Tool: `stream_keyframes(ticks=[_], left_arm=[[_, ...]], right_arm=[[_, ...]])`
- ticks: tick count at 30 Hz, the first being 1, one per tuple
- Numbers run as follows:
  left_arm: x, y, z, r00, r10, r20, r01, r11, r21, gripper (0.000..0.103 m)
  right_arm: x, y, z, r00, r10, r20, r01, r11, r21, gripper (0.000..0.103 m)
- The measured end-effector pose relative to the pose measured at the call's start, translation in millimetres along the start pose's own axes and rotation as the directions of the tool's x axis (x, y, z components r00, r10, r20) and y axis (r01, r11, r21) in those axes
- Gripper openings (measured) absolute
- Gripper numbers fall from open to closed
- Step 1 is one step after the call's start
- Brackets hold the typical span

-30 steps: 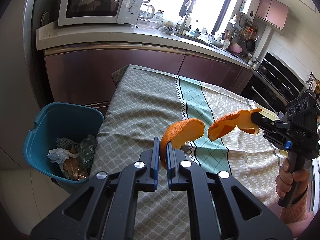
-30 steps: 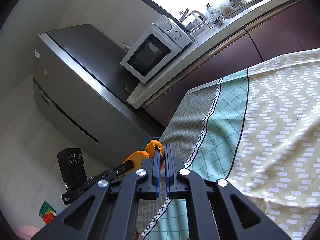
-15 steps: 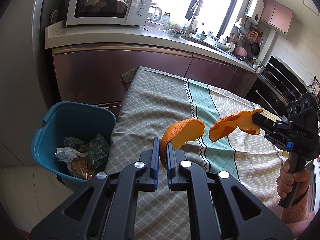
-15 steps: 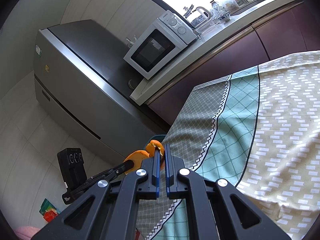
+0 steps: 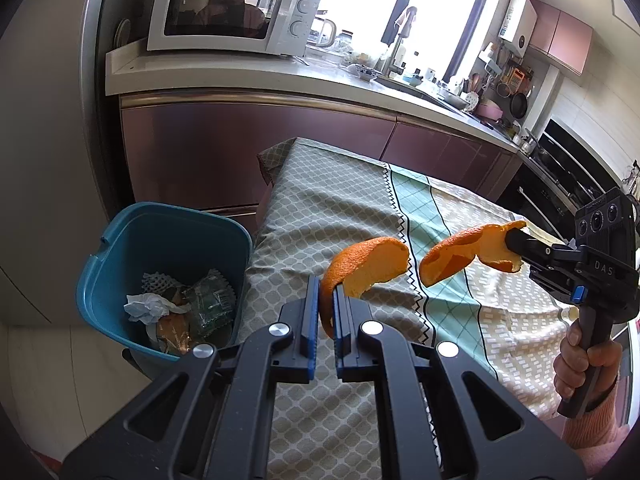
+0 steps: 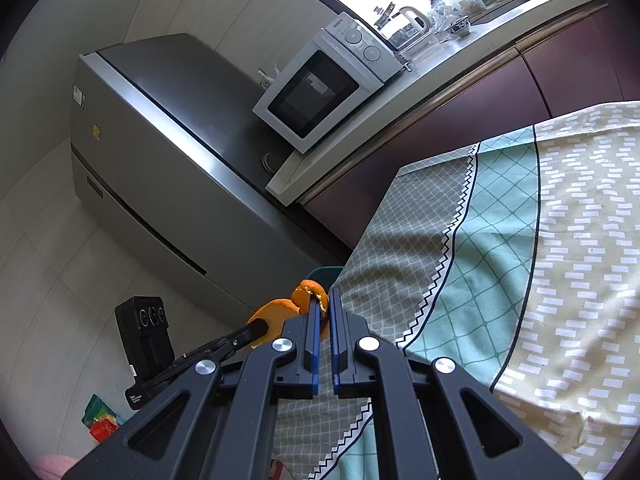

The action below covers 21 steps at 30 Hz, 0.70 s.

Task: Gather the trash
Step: 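Lift both held orange peels and carry them toward the teal bin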

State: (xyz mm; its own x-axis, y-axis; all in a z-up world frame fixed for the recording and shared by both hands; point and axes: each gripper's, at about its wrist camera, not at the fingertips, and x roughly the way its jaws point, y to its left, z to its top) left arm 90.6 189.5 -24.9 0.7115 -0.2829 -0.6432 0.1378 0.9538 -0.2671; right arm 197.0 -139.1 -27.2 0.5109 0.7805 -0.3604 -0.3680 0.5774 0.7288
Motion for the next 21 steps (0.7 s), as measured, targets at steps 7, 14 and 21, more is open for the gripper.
stream_keyframes(ticks=[7, 14, 21], left_arm=[[-4, 6, 1, 1.0, 0.009, 0.006, -0.009, 1.0, -0.005, 0.007], [-10, 14, 2, 1.0, 0.024, 0.017, -0.023, 1.0, -0.014, 0.007], [-15, 21, 4, 0.999, 0.039, 0.027, -0.038, 0.999, -0.019, 0.007]], right_arm=[[5, 2, 1, 1.0, 0.007, -0.009, -0.007, 1.0, -0.004, 0.004], [12, 6, 3, 1.0, 0.017, -0.018, -0.017, 1.0, -0.011, 0.004], [22, 13, 4, 0.999, 0.028, -0.029, -0.029, 0.999, -0.02, 0.004]])
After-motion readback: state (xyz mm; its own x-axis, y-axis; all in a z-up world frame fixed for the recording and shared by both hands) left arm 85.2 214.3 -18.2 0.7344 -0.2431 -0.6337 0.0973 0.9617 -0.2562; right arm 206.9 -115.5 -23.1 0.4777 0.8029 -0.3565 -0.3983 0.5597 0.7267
